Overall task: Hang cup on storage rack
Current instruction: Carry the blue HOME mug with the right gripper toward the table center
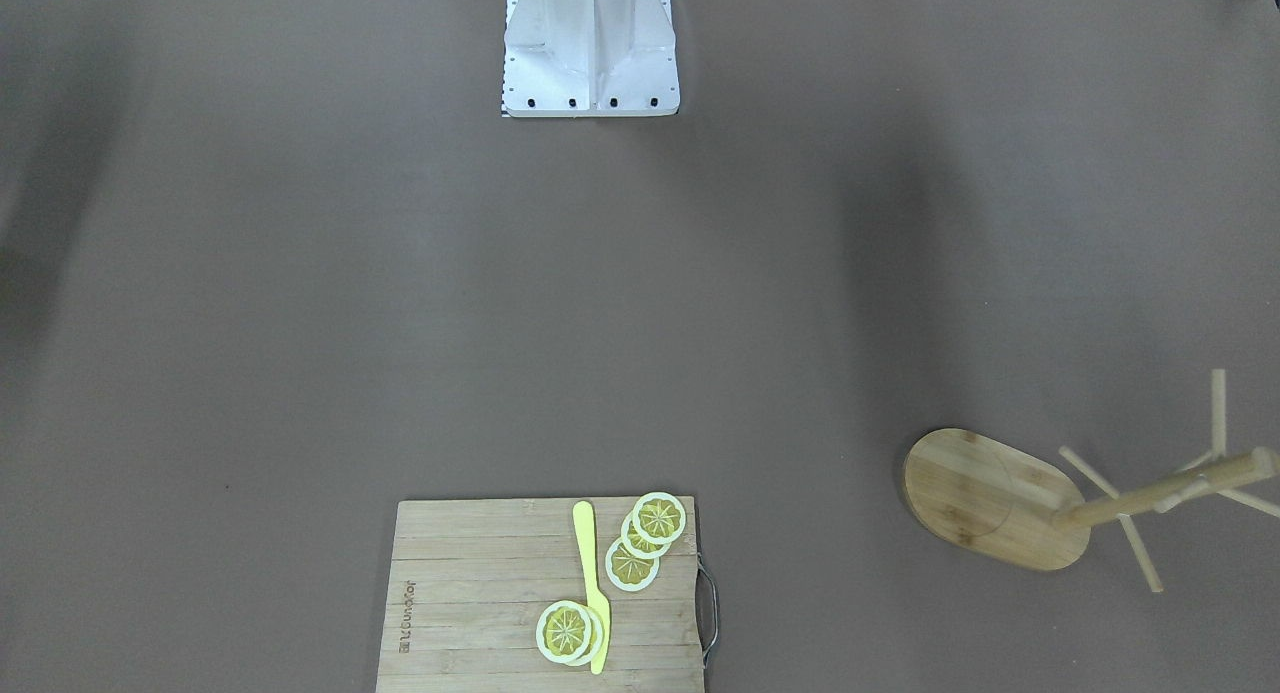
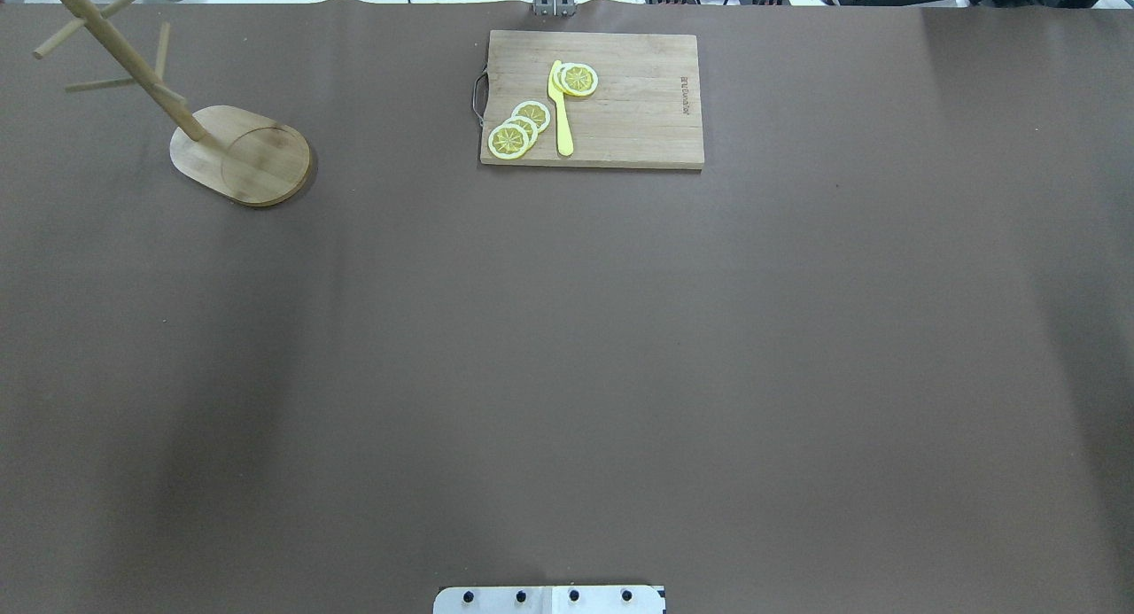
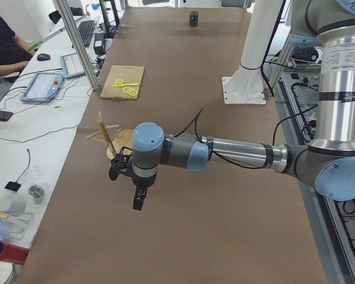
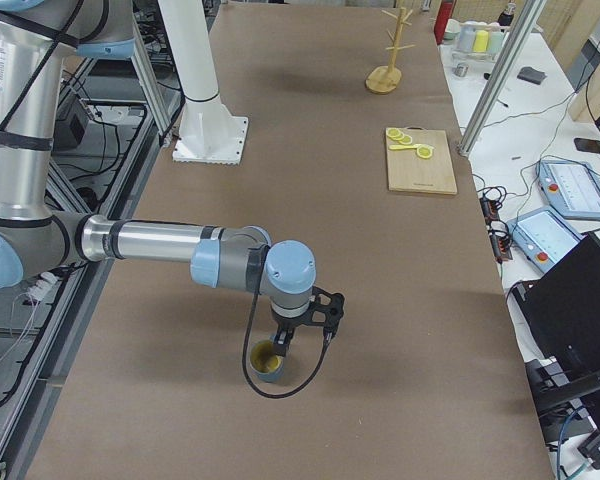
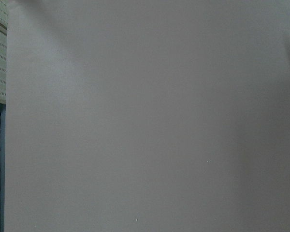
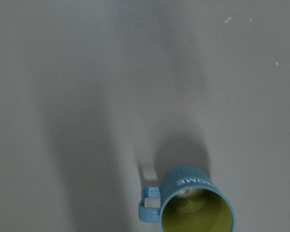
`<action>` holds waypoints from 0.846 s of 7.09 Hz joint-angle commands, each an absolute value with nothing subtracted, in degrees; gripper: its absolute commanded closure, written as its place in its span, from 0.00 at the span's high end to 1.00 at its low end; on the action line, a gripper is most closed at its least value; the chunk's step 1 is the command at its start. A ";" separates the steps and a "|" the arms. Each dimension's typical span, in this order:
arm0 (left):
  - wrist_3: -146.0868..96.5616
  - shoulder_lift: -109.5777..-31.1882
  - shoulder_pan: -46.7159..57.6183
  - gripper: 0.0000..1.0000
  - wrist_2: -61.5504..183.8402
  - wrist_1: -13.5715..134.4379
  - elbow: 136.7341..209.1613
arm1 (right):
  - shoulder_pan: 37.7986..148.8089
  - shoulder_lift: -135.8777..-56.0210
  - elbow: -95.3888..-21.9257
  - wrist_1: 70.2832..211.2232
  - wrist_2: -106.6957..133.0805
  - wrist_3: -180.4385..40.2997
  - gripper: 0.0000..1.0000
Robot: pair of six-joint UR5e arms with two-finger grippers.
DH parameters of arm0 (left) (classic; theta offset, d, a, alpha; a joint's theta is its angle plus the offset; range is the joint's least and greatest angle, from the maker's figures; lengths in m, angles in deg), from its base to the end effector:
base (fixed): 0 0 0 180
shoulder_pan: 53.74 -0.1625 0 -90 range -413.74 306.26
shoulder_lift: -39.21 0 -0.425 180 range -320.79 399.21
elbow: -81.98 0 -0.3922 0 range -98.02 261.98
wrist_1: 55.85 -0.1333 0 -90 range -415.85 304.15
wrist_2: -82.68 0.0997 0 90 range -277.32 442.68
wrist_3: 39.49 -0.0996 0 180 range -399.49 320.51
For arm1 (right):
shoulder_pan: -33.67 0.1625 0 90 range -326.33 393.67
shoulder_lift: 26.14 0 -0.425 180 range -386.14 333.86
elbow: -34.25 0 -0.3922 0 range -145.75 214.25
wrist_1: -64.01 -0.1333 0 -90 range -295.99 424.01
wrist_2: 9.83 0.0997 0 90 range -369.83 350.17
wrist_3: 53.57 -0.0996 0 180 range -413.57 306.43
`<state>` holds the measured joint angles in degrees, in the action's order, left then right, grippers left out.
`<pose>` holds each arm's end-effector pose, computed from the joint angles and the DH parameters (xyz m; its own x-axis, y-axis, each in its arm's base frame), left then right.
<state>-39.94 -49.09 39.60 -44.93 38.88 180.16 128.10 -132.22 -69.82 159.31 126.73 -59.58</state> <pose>-0.1010 -0.4852 0.6011 0.7982 0.0800 -0.5971 0.0509 0.9787 0.1991 0.0889 -0.3586 0.6652 0.6667 0.2480 0.7029 -0.1472 0.9683 -0.2019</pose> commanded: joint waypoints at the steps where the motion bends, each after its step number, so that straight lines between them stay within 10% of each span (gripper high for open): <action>1: -39.93 -49.03 39.60 0.98 -44.94 38.90 180.24 | 128.68 -136.96 -69.21 159.37 126.05 -59.81 0.99; 6: -39.93 -49.03 39.60 0.98 -45.03 38.90 179.98 | 128.59 -136.71 -52.71 130.80 125.26 -72.23 1.00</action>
<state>-39.93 -49.03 39.60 -44.96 38.90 180.01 128.67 -136.81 -58.33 141.99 125.27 -65.88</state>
